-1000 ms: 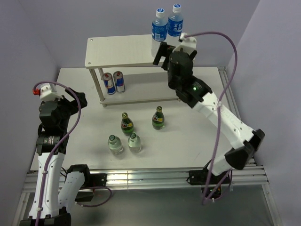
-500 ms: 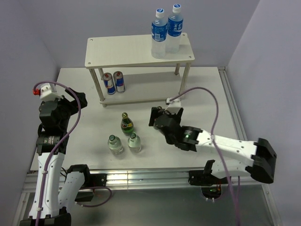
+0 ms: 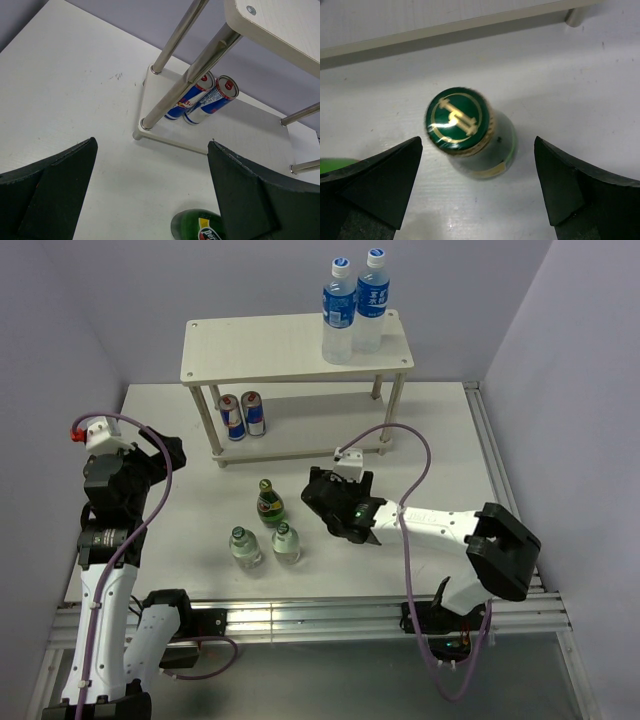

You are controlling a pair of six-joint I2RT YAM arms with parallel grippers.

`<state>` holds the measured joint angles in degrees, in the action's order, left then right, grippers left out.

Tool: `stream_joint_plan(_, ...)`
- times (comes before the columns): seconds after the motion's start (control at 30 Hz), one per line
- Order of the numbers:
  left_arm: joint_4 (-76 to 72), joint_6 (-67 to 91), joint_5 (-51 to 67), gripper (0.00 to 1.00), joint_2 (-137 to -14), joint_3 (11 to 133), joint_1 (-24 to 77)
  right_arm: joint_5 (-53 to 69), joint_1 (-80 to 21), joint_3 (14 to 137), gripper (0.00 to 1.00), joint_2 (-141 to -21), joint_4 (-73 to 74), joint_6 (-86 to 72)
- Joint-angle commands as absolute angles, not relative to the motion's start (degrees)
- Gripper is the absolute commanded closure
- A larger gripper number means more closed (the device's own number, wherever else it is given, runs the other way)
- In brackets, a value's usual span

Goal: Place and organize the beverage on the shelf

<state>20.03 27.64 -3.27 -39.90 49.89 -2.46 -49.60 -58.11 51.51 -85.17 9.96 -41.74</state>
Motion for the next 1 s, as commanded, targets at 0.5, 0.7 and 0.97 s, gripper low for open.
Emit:
stream_joint_plan(0.5,18.98,26.46,-2.29,0.01,-39.29,50.19,-2.72,-50.8,-56.69,48.96,0.0,-94.39,1.68,-48.6)
stream_joint_plan(0.7,18.98,26.46,-2.11,0.01,-38.94,50.1,-2.72,-52.03,-56.6,46.85,0.01,-96.24,-1.65,-49.22)
stream_joint_plan(0.97,18.9,26.46,-2.02,0.0,-38.58,50.1,-2.72,-55.45,-56.51,45.7,0.22,-99.23,-6.68,-48.78)
